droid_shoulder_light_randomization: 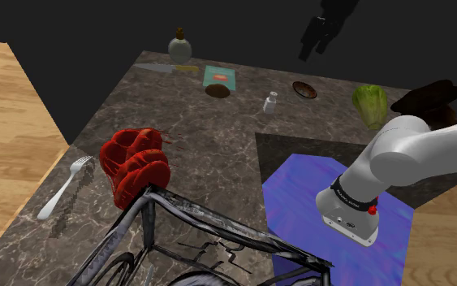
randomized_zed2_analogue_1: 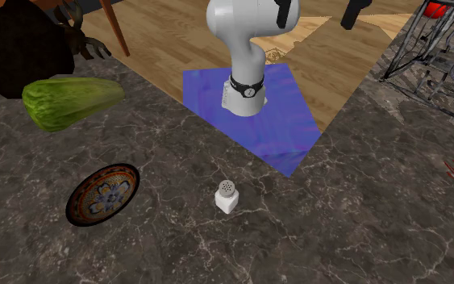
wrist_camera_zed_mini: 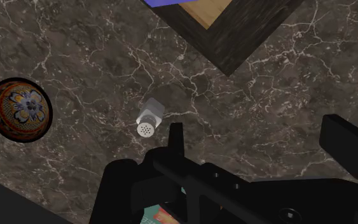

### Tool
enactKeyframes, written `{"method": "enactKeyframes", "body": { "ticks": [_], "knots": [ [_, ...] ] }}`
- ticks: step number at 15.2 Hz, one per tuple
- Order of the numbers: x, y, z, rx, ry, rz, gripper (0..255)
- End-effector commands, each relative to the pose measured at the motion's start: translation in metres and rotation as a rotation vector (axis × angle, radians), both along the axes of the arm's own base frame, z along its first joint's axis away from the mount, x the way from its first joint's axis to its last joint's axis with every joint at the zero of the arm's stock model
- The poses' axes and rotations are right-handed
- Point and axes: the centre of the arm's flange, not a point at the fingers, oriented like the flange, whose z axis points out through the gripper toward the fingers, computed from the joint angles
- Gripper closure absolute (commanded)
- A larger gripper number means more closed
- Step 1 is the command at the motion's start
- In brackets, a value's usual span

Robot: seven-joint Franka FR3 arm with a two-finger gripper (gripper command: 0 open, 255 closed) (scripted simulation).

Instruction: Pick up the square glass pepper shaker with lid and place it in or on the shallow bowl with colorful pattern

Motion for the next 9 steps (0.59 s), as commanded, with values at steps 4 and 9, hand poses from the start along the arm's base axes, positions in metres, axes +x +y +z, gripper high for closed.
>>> {"method": "enactKeyframes", "body": {
  "ticks": [4,9],
  "knots": [
    [0.021,-0.021,-0.028,0.004,0.017,0.003,0],
    [0.056,-0.054,-0.077,0.010,0.044,0.007,0]
  ]
}}
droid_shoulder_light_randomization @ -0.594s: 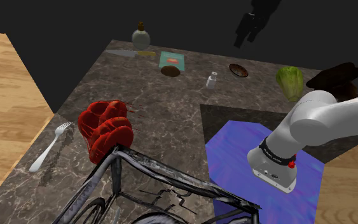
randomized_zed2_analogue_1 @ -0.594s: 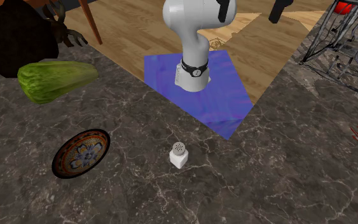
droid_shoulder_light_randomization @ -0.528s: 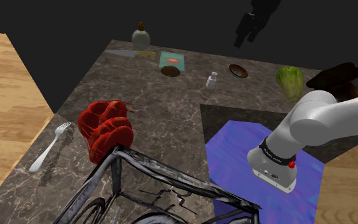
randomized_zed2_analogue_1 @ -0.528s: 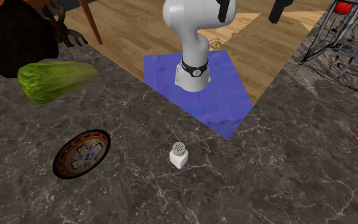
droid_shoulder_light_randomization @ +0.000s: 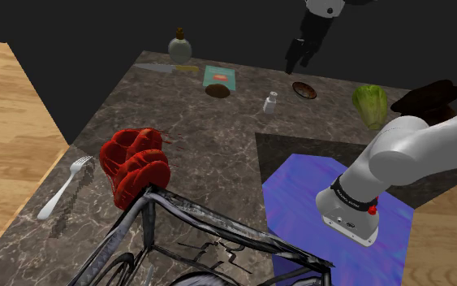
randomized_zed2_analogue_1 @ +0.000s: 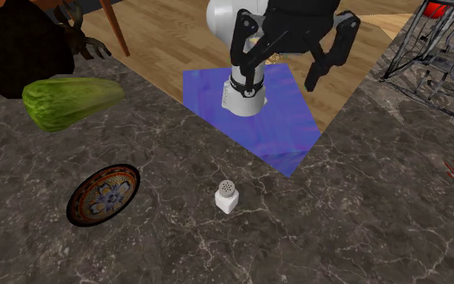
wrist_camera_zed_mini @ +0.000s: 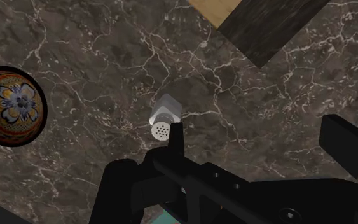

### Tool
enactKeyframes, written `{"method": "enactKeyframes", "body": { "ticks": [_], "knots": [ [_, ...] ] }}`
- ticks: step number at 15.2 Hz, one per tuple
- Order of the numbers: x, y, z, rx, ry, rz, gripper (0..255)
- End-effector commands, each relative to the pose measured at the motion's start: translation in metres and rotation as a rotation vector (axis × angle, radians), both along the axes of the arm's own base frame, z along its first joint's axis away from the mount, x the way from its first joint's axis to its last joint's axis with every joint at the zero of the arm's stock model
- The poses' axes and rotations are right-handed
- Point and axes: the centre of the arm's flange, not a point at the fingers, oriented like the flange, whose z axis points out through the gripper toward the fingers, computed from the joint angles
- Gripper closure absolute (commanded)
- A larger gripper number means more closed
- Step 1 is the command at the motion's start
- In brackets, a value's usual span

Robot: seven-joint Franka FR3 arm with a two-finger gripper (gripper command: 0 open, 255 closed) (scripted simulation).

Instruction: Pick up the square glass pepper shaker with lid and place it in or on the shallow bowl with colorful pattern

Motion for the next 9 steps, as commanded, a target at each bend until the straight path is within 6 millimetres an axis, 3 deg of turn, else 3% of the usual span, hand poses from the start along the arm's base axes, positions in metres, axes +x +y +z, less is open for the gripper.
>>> {"method": "enactKeyframes", "body": {
  "ticks": [1,9],
  "knots": [
    [0.013,-0.013,-0.018,0.002,0.010,0.003,0],
    [0.065,-0.066,-0.098,0.012,0.054,0.010,0]
  ]
}}
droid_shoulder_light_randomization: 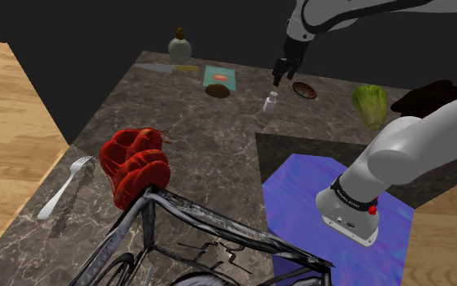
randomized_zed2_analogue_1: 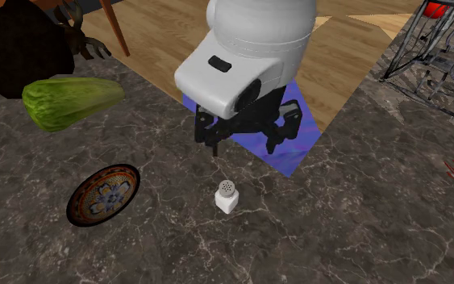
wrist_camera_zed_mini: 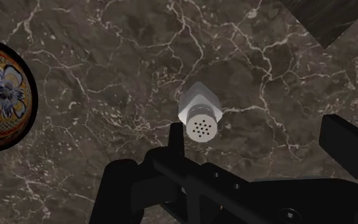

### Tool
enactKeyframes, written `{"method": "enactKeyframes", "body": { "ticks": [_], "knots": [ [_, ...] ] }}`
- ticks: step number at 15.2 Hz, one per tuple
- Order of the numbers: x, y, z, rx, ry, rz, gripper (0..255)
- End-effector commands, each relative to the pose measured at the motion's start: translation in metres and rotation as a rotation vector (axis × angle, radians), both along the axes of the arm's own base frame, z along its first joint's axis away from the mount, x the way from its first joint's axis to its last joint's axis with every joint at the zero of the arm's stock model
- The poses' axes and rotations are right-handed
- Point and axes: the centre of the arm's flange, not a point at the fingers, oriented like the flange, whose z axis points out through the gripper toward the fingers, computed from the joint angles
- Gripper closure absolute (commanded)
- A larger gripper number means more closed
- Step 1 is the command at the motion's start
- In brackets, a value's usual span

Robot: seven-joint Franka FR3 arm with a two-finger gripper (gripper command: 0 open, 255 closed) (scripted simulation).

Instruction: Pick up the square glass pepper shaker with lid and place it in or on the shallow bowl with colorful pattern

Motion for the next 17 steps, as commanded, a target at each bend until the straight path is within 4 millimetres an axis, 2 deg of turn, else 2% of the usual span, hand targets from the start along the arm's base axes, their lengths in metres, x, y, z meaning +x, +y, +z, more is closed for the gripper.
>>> {"method": "enactKeyframes", "body": {
  "ticks": [1,4,11,17],
  "knots": [
    [0.013,-0.011,-0.020,0.002,0.010,0.002,0],
    [0.032,-0.030,-0.051,0.006,0.027,0.005,0],
    [0.031,-0.031,-0.088,0.006,0.027,0.005,0],
    [0.031,-0.031,-0.091,0.006,0.027,0.005,0]
  ]
}}
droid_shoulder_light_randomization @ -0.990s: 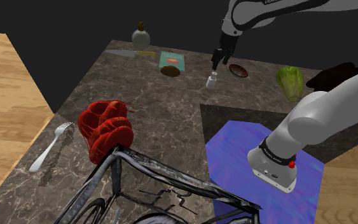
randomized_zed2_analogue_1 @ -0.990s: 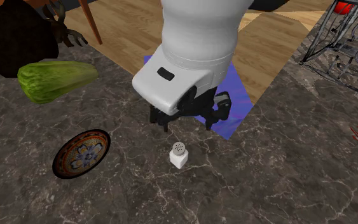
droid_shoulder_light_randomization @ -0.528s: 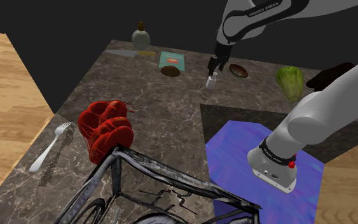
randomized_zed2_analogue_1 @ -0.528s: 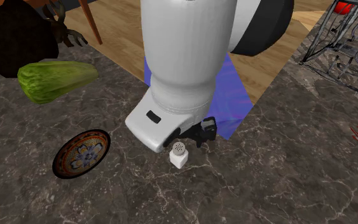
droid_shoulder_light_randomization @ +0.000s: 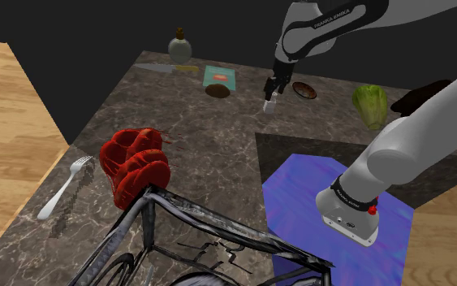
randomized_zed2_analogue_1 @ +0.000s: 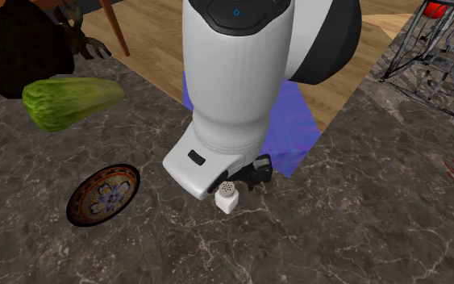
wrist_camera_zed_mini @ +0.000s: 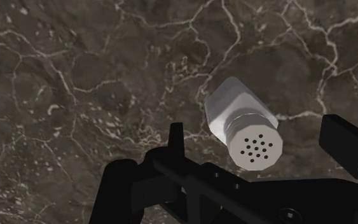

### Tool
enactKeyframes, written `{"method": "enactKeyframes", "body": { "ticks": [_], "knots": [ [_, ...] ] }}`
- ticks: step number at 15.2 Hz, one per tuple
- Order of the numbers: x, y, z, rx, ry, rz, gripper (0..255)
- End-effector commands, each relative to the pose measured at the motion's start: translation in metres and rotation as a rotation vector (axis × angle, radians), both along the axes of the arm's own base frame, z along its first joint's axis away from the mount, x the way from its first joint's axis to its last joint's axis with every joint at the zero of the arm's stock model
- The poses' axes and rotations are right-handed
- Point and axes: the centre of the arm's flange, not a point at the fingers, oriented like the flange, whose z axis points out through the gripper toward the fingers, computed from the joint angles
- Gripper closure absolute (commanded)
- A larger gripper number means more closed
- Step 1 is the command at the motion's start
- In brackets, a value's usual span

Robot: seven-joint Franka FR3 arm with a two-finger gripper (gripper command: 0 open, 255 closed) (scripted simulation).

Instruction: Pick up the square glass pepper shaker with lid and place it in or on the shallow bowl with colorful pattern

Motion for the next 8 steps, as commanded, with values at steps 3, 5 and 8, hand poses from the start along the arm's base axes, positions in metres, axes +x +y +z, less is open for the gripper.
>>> {"method": "enactKeyframes", "body": {
  "ticks": [3,5,8],
  "knots": [
    [0.0000,0.0000,0.0000,0.000,0.000,0.000,0],
    [0.0000,0.0000,0.0000,0.000,0.000,0.000,255],
    [0.0000,0.0000,0.0000,0.000,0.000,0.000,255]
  ]
}}
